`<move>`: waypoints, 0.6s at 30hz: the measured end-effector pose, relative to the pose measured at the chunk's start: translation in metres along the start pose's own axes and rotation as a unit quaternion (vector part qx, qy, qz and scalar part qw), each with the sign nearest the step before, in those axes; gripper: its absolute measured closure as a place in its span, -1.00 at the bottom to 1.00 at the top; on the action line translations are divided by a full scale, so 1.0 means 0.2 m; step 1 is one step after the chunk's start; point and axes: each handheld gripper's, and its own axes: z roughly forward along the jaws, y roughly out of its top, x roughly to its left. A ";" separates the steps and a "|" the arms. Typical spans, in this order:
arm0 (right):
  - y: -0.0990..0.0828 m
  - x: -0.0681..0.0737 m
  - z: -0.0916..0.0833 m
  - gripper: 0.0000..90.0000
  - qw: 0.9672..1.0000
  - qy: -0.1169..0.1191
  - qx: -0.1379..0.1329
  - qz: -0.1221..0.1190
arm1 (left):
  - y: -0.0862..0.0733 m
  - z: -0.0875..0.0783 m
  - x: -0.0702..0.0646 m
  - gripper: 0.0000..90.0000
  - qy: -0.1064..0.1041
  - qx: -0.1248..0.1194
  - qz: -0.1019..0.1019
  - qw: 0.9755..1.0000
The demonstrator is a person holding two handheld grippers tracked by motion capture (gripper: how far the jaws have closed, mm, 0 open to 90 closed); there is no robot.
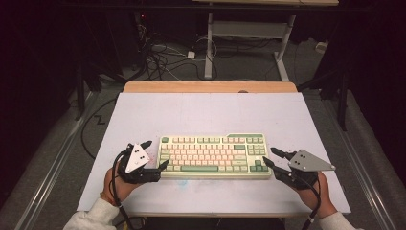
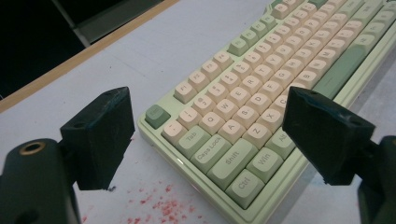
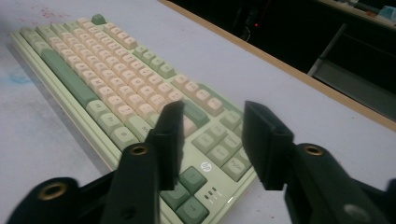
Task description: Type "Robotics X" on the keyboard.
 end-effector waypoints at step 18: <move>0.05 0.04 0.11 1.00 0.998 0.034 0.041 -0.018 | 0.05 0.06 -0.01 -0.64 -0.013 0.001 0.002 1.000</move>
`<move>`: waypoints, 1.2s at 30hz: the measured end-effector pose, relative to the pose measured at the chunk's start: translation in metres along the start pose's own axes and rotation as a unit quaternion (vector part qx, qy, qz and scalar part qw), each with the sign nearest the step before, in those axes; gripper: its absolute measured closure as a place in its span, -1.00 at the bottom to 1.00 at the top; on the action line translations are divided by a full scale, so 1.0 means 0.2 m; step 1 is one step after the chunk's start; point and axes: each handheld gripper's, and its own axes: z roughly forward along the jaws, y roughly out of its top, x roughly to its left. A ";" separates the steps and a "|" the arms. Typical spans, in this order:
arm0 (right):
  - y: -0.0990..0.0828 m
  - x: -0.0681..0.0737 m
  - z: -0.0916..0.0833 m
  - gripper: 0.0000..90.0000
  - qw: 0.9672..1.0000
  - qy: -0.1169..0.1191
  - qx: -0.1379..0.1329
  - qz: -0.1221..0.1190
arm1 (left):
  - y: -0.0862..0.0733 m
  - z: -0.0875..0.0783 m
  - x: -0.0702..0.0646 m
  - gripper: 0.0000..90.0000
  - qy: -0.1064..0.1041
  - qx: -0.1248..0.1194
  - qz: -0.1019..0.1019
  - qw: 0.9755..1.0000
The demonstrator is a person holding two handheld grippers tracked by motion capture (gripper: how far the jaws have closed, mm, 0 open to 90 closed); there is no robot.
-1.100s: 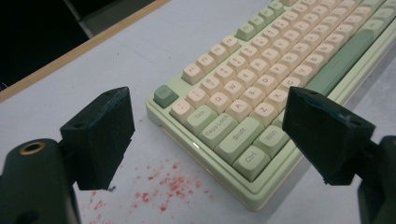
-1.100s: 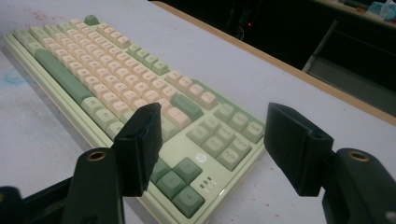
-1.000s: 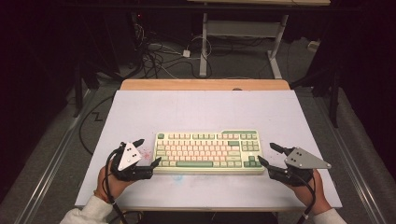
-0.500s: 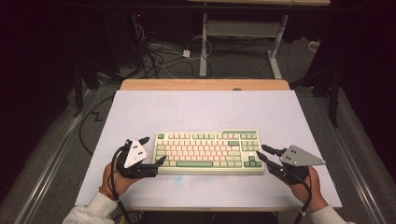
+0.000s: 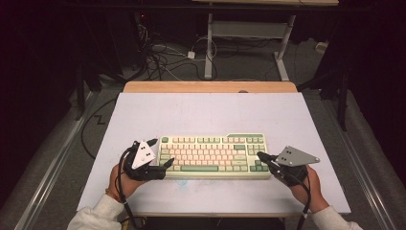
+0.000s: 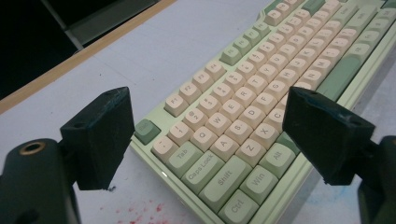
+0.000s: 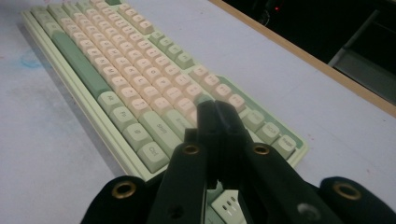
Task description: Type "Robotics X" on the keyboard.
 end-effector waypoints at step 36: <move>0.01 0.08 0.27 1.00 0.996 0.037 0.080 -0.011 | -0.03 0.06 -0.02 -0.41 -0.034 0.032 0.005 0.999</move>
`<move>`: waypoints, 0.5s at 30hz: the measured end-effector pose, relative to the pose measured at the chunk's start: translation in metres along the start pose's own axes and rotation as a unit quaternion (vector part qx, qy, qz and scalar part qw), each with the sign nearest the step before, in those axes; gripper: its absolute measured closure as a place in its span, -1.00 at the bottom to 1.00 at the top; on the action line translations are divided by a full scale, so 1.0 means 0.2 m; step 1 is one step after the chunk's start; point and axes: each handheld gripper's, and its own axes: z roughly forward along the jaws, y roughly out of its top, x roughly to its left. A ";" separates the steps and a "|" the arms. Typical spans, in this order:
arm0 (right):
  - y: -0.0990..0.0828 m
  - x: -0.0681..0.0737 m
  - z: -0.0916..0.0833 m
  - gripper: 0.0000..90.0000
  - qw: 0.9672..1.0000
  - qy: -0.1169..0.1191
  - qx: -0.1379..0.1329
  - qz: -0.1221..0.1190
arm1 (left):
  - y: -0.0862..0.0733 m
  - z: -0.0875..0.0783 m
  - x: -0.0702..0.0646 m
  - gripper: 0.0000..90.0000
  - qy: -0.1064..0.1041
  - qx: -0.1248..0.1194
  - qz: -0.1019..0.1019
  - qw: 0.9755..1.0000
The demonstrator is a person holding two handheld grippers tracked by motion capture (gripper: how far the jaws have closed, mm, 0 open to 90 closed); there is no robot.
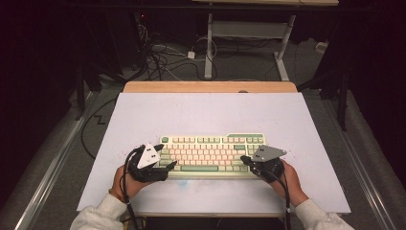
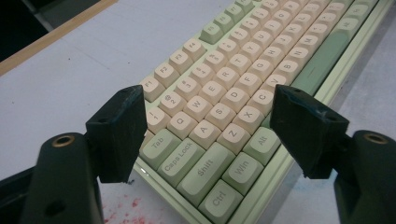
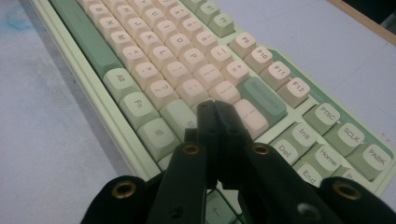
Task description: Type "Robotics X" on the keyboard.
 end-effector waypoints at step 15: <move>0.01 0.01 0.05 1.00 1.000 -0.001 0.017 0.000 | 0.02 0.01 0.03 -0.36 -0.006 -0.008 -0.019 1.000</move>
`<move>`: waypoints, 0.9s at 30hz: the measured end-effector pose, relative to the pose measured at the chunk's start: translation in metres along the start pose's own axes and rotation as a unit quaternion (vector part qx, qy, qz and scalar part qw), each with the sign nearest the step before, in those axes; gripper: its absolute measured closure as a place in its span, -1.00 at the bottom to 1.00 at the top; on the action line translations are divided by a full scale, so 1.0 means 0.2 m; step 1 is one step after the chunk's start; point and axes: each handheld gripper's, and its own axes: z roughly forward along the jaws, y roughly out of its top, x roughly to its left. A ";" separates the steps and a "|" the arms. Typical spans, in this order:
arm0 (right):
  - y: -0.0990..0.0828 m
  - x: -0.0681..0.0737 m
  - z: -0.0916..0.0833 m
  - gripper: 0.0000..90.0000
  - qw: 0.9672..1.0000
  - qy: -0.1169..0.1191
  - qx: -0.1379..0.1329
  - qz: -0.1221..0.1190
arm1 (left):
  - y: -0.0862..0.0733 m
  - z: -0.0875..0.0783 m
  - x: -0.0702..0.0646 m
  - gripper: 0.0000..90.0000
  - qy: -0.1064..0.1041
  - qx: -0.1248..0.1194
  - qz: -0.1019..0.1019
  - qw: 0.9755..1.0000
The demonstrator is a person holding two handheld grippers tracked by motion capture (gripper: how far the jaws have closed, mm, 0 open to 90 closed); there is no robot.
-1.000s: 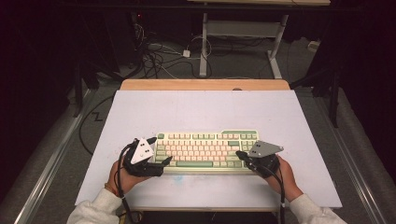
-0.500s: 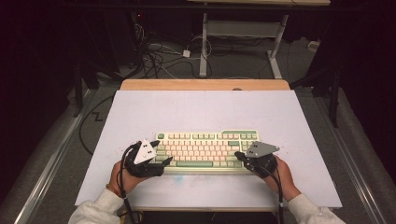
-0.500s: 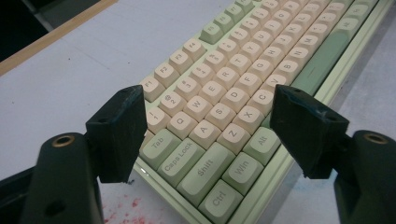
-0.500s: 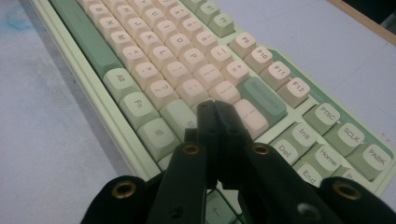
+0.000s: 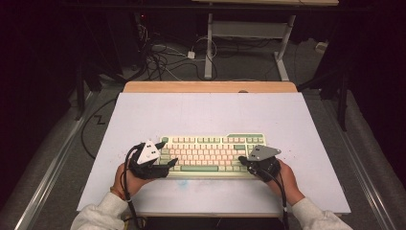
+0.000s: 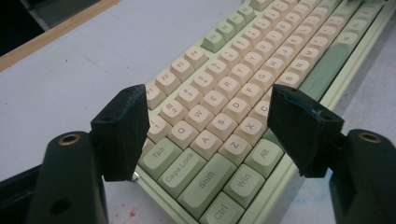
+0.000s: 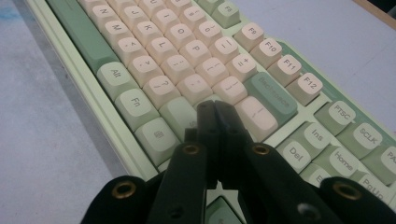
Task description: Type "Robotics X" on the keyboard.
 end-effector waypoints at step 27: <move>-0.01 0.00 0.00 1.00 1.000 -0.001 0.008 -0.002 | 0.06 0.02 0.02 -0.53 0.006 -0.014 0.007 1.000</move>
